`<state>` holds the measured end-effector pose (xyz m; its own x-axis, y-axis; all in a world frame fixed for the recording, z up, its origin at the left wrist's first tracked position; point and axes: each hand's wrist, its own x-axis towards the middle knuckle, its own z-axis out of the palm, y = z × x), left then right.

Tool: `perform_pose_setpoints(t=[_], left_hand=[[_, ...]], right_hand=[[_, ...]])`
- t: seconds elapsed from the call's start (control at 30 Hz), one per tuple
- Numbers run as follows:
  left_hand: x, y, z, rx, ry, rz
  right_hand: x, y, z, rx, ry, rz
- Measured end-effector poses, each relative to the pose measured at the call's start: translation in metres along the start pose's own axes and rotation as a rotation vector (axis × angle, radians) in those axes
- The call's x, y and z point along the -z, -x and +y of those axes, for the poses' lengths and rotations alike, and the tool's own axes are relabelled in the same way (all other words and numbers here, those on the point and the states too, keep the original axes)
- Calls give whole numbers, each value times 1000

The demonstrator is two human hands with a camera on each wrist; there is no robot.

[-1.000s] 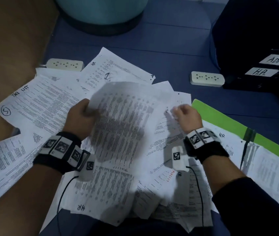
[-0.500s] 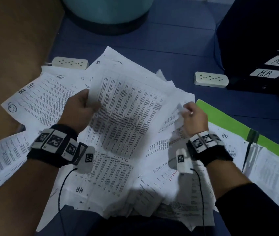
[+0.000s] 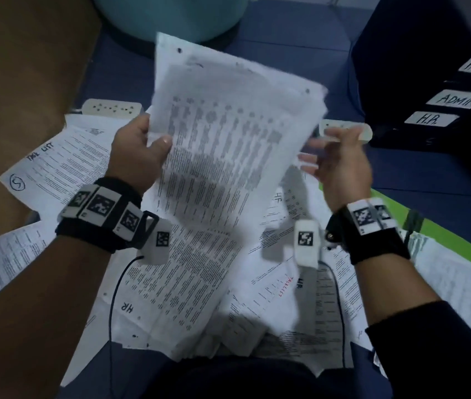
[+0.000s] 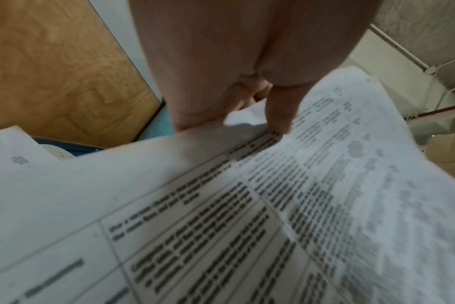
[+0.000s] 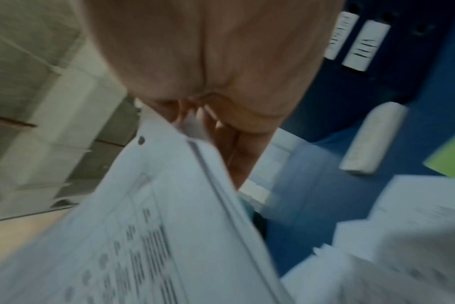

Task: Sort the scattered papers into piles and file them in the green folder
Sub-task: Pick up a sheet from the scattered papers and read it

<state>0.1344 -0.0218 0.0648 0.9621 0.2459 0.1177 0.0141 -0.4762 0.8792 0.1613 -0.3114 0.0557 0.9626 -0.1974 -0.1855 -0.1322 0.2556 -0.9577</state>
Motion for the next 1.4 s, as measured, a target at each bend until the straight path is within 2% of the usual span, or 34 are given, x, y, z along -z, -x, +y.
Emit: perform_pose_setpoints(t=[0.07, 0.17, 0.2, 0.27, 0.33, 0.37, 0.47, 0.53, 0.63, 0.7, 0.73, 0.8, 0.9, 1.0, 1.07, 1.1, 1.17, 1.27, 1.33, 1.4], left_hand=[[2, 1, -6, 39, 36, 116], [13, 3, -9, 62, 80, 244], [17, 3, -8, 69, 128, 278], [29, 5, -5, 90, 193, 328], [45, 7, -3, 116, 216, 350], [54, 8, -4, 116, 226, 350], [79, 12, -8, 126, 236, 348], [87, 14, -11, 125, 253, 334], [84, 20, -9, 96, 250, 297], [83, 22, -12, 87, 272, 309], [84, 22, -15, 90, 295, 326], [88, 19, -23, 105, 347, 360], [95, 16, -30, 139, 412, 390], [94, 13, -30, 147, 435, 395], [95, 13, -27, 137, 445, 382], [96, 13, -26, 132, 453, 381], [105, 10, -23, 123, 487, 407], [135, 2, -22, 116, 547, 409], [154, -1, -24, 133, 581, 336], [160, -1, -31, 160, 577, 240]], right_hand=[[1, 14, 35, -215, 105, -7], [-6, 47, 87, -405, 551, -242], [-11, 56, 101, -417, 735, -335], [-22, 70, 121, -342, 1105, -456], [-33, 76, 127, -264, 1341, -476], [-35, 76, 128, -252, 1375, -469], [-34, 74, 123, -219, 1221, -404], [-44, 79, 115, -192, 1134, -431], [-69, 87, 121, -302, 937, -454], [-78, 99, 117, -431, 665, -402], [-83, 104, 115, -486, 452, -310], [-87, 108, 118, -497, 173, -224], [-87, 118, 121, -430, 240, -375], [-89, 121, 125, -429, 289, -448], [-94, 123, 127, -379, 485, -473], [-94, 123, 129, -363, 569, -431], [-91, 120, 128, -361, 589, -308], [-69, 105, 118, -291, 715, -84], [-51, 92, 103, -244, 751, 51], [-41, 78, 92, -165, 806, 104]])
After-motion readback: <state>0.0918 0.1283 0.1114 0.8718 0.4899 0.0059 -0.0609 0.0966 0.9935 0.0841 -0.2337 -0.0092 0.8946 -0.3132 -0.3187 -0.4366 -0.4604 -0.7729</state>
